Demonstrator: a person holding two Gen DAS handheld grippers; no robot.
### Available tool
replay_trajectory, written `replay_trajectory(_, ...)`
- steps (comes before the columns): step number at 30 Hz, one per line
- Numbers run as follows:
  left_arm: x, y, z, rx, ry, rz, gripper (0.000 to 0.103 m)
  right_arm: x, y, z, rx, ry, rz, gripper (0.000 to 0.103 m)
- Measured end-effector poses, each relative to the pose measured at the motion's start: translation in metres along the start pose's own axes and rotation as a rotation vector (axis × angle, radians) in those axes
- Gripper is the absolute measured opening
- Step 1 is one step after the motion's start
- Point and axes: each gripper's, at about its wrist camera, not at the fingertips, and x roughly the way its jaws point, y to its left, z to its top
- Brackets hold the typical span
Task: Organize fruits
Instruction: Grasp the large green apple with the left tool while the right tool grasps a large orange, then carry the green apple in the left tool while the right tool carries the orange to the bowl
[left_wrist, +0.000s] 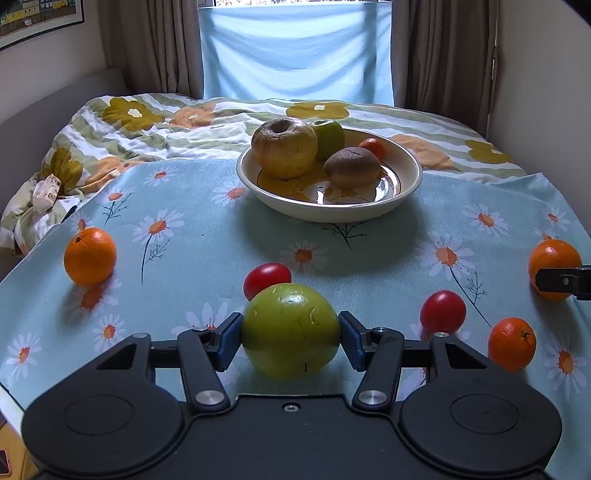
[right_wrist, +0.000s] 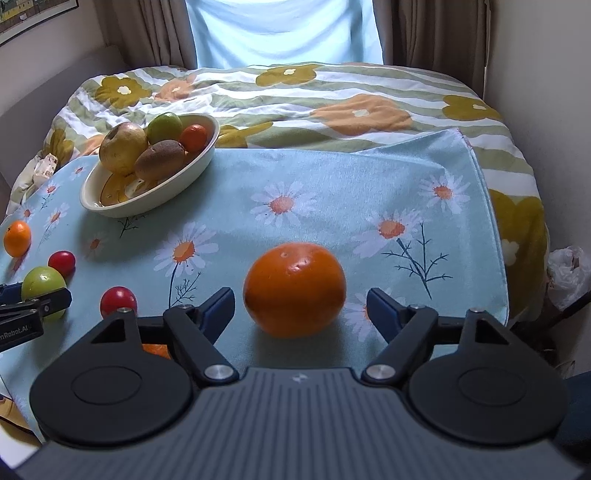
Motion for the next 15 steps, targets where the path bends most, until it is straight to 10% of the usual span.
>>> replay_trajectory(15, -0.0056, 0.0026, -0.0026, 0.004, -0.002, -0.006, 0.06, 0.0083, 0.007, 0.0007, -0.038, -0.005, 0.004, 0.075)
